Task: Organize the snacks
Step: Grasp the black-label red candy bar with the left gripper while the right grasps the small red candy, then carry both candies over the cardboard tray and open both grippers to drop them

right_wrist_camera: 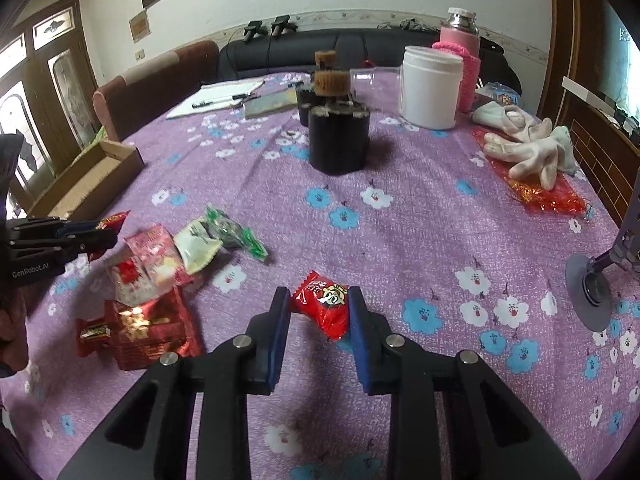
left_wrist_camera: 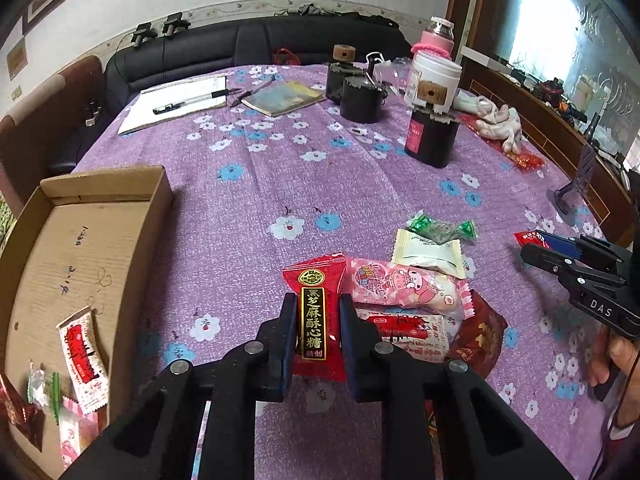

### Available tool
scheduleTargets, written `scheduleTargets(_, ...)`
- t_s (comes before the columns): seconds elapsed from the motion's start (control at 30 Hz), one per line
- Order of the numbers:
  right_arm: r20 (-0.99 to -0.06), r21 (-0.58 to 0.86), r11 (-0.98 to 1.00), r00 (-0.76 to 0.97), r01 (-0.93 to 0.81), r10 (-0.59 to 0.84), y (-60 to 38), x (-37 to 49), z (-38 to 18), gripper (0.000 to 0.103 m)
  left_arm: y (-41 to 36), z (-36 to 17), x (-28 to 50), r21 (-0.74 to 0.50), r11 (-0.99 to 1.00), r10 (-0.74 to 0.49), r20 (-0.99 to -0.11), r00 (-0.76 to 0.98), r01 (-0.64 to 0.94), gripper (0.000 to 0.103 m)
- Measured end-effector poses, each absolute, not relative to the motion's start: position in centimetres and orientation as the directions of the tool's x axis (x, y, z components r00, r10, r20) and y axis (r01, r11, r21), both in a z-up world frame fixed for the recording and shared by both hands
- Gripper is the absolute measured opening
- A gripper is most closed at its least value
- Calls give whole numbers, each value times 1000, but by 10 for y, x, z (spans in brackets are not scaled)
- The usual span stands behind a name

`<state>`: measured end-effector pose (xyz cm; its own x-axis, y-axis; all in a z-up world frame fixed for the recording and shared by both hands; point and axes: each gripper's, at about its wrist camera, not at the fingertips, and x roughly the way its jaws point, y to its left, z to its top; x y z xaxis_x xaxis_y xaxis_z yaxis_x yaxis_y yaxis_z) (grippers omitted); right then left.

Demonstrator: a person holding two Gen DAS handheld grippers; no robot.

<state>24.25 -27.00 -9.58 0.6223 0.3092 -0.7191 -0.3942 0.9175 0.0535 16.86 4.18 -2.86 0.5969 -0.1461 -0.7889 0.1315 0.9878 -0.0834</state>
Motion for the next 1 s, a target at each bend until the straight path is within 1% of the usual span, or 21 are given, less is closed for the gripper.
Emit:
scheduleTargets(0.2,-696,77,900,623,-429,357,-251,232,-81,27,53,-16,159,-86,990,-139,-771,622,114,20)
scheduleTargets(0.37,-679,97,873,610,-478,409,-217,226,-70,27,72,-2,150,-67,994,-107,-753,650,86,20)
scheduleTargets(0.63,-661,129,791,543,-598,518,-128,219,-58,28,137,13,136,-58,998,-21,-730,683,-32,20)
scheduleTargets(0.9,-648,141,713,480,-687,591,-36,221,-51,28,212,17,124,-62,985,64,-726,685,-158,20)
scheduleTargets(1.0,-645,148,693,462,-706,609,-6,228,-48,28,228,14,126,-40,981,101,-734,672,-191,21)
